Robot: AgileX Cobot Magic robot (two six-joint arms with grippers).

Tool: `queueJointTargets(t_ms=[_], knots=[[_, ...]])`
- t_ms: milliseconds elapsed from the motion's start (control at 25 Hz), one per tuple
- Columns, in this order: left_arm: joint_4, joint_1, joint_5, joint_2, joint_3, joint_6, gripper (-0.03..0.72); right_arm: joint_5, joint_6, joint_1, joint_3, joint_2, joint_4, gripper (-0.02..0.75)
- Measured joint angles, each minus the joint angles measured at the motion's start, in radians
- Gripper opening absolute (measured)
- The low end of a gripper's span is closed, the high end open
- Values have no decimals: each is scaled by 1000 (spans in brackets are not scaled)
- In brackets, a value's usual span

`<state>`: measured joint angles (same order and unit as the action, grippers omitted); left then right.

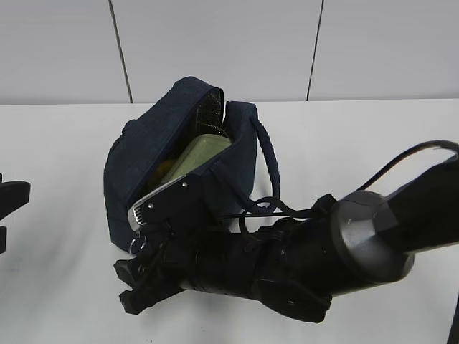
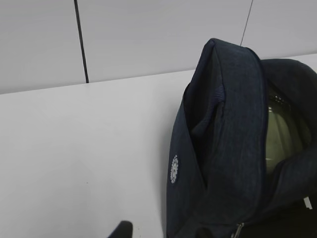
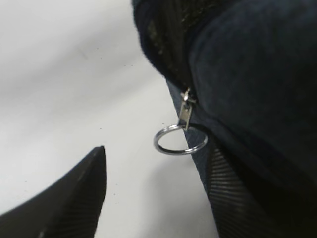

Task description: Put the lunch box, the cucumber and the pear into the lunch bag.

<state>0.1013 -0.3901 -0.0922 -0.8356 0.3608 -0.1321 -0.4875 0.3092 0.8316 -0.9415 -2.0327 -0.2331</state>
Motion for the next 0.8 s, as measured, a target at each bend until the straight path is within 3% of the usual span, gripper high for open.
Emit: queueJointTargets(t_ms=[600, 800], knots=[[-1, 0, 0, 0, 0, 0, 238, -50, 33, 0, 0, -10, -72, 498], [-1, 0, 0, 0, 0, 0, 238, -45, 37, 0, 0, -10, -28, 498]])
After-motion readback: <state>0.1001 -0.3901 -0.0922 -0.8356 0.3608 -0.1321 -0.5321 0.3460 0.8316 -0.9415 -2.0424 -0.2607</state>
